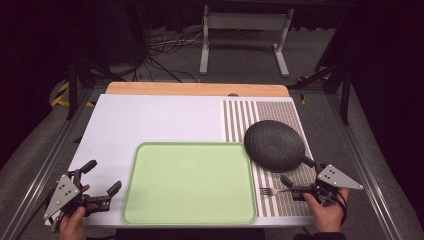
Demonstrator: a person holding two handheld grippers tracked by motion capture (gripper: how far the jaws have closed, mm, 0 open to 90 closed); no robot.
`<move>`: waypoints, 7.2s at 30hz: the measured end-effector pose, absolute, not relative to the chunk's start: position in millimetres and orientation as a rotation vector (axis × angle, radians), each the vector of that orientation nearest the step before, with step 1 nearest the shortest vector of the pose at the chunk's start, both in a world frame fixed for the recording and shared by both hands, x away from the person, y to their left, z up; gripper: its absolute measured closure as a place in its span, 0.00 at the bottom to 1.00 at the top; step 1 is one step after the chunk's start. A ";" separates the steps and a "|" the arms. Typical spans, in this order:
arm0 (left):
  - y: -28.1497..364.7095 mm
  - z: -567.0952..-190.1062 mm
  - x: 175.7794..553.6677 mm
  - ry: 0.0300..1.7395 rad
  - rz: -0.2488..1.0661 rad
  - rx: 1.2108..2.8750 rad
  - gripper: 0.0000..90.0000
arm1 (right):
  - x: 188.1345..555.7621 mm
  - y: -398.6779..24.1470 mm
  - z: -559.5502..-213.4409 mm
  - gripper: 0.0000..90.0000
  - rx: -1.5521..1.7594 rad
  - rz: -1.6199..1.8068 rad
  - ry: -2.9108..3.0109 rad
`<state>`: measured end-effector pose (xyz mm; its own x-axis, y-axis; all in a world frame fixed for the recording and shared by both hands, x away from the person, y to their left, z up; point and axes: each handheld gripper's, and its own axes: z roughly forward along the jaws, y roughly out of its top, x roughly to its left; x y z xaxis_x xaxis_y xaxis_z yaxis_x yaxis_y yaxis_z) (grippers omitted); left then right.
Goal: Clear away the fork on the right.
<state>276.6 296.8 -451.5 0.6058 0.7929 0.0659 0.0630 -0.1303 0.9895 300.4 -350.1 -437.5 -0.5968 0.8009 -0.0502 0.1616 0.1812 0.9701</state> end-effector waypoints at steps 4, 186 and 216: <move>296.6 -451.6 276.8 0.734 0.735 1.597 0.00 | 300.6 -350.9 -438.1 0.01 0.907 1.451 1.886; 295.4 -452.6 277.2 0.748 0.729 1.617 0.00 | 357.9 -277.1 -364.9 0.94 0.136 0.083 3.031; 295.9 -452.8 277.9 0.747 0.723 1.619 0.00 | 366.3 -230.2 -323.1 0.94 0.402 0.385 2.904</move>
